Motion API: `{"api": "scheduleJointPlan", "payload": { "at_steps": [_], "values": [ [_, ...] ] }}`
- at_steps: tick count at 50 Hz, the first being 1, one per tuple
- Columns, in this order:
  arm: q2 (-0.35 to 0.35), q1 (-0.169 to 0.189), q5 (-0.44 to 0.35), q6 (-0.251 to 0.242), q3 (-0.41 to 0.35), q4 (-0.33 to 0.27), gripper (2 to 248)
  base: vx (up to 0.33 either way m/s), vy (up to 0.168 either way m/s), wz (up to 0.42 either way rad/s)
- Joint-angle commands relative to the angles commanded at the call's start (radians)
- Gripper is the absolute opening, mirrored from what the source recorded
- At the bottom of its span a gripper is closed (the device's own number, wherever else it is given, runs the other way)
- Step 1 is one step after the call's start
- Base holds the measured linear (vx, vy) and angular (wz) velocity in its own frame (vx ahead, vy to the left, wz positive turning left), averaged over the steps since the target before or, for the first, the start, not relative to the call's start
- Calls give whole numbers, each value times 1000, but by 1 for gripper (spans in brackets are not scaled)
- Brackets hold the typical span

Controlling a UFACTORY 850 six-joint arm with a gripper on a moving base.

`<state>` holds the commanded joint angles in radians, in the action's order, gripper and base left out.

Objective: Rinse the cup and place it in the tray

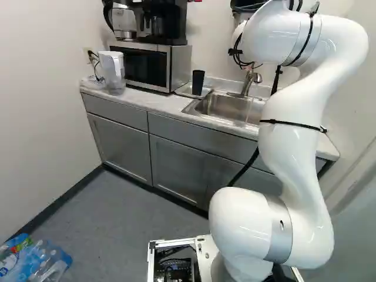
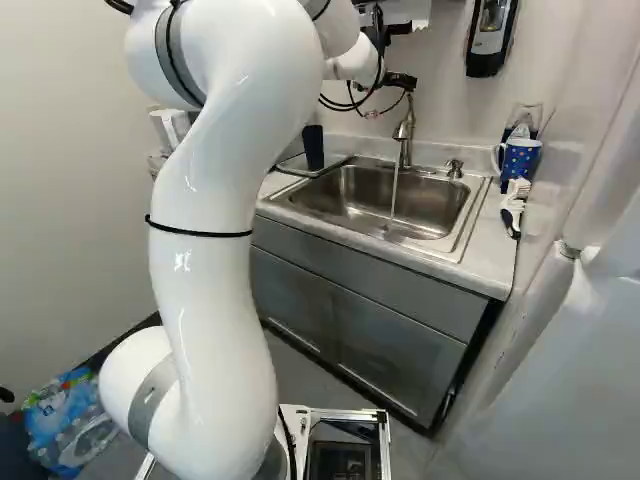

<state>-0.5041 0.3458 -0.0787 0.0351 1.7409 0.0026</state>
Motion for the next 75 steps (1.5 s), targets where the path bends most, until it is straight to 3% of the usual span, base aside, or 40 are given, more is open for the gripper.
{"api": "scheduleJointPlan", "payload": {
  "at_steps": [32, 75],
  "values": [
    [54, 0, 51, 0, -67, 0, 247, 0, 0, 0],
    [71, 2, 100, 0, -87, 0, 247, 0, 0, 0]
  ]
}}
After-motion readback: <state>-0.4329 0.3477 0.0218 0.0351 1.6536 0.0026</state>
